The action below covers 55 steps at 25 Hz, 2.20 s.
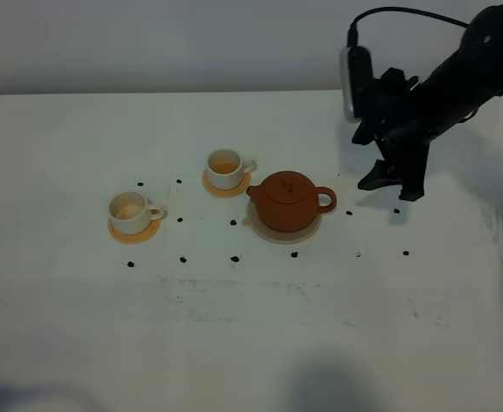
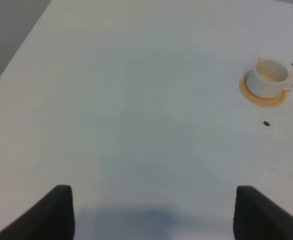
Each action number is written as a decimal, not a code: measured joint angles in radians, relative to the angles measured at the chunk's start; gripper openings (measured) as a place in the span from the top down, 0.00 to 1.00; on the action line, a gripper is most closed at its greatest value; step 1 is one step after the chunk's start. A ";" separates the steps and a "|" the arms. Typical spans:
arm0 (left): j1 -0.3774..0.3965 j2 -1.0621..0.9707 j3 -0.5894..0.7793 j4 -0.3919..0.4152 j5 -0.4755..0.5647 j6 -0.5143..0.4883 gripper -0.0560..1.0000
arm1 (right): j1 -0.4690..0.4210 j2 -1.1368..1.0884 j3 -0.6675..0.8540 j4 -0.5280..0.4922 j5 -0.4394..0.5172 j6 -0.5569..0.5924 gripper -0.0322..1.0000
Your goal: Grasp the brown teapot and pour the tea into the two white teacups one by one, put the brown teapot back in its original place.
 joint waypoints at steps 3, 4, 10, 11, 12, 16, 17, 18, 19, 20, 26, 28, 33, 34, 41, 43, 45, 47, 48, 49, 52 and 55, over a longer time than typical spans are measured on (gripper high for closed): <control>0.000 0.000 0.000 0.000 0.000 0.000 0.32 | 0.027 0.000 0.000 -0.083 -0.022 0.056 0.40; 0.000 0.000 0.000 0.000 0.000 0.000 0.32 | 0.034 0.005 0.000 -0.090 -0.030 0.071 0.40; 0.000 0.000 0.000 0.000 0.000 0.000 0.32 | 0.044 0.054 -0.001 -0.078 -0.071 0.090 0.40; 0.000 0.000 0.000 0.000 0.000 0.000 0.32 | 0.044 0.061 -0.001 -0.070 -0.072 0.090 0.40; 0.000 0.000 0.000 0.000 0.000 0.000 0.32 | 0.044 0.067 -0.001 -0.065 -0.073 0.090 0.40; 0.000 0.000 0.000 0.000 0.000 0.000 0.32 | 0.058 0.070 -0.009 -0.092 -0.074 0.093 0.40; 0.000 0.000 0.000 0.000 0.000 0.000 0.32 | 0.063 0.070 -0.015 -0.099 -0.074 0.096 0.40; 0.000 0.000 0.000 0.000 0.000 0.000 0.32 | 0.068 0.070 -0.020 -0.107 -0.074 0.099 0.40; 0.000 0.000 0.000 0.000 0.000 0.000 0.32 | 0.076 0.070 -0.027 -0.112 -0.074 0.101 0.40; 0.000 0.000 0.000 0.000 0.000 0.000 0.32 | 0.078 0.074 -0.036 -0.115 -0.074 0.101 0.40; 0.000 0.000 0.000 0.000 0.000 0.000 0.32 | 0.085 0.123 -0.095 -0.115 -0.060 0.122 0.40; 0.000 0.000 0.000 0.000 0.000 0.000 0.32 | 0.085 0.140 -0.101 -0.116 -0.039 0.135 0.40; 0.000 0.000 0.000 0.000 0.000 0.000 0.32 | 0.090 0.149 -0.103 -0.121 -0.020 0.147 0.40; 0.000 0.000 0.000 0.000 0.000 0.000 0.32 | 0.096 0.149 -0.103 -0.135 -0.020 0.153 0.40; 0.000 0.000 0.000 0.000 0.000 0.000 0.32 | 0.130 0.157 -0.108 -0.190 -0.021 0.207 0.40; 0.000 0.000 0.000 0.000 0.000 0.000 0.32 | 0.135 0.157 -0.108 -0.199 -0.024 0.213 0.40; 0.000 0.000 0.000 0.000 0.000 0.000 0.32 | 0.140 0.157 -0.109 -0.206 -0.032 0.220 0.40; 0.000 0.000 0.000 0.000 0.000 0.000 0.32 | 0.145 0.157 -0.109 -0.206 -0.035 0.227 0.40; 0.000 0.000 0.000 0.000 0.000 0.000 0.32 | 0.145 0.157 -0.109 -0.208 -0.035 0.232 0.40; 0.000 0.000 0.000 0.000 0.000 0.000 0.32 | 0.145 0.157 -0.109 -0.208 -0.037 0.237 0.40; 0.000 0.000 0.000 0.000 0.000 0.000 0.32 | 0.145 0.162 -0.109 -0.211 -0.047 0.241 0.40; 0.000 0.000 0.000 0.000 0.000 0.000 0.32 | 0.145 0.183 -0.109 -0.210 -0.051 0.242 0.40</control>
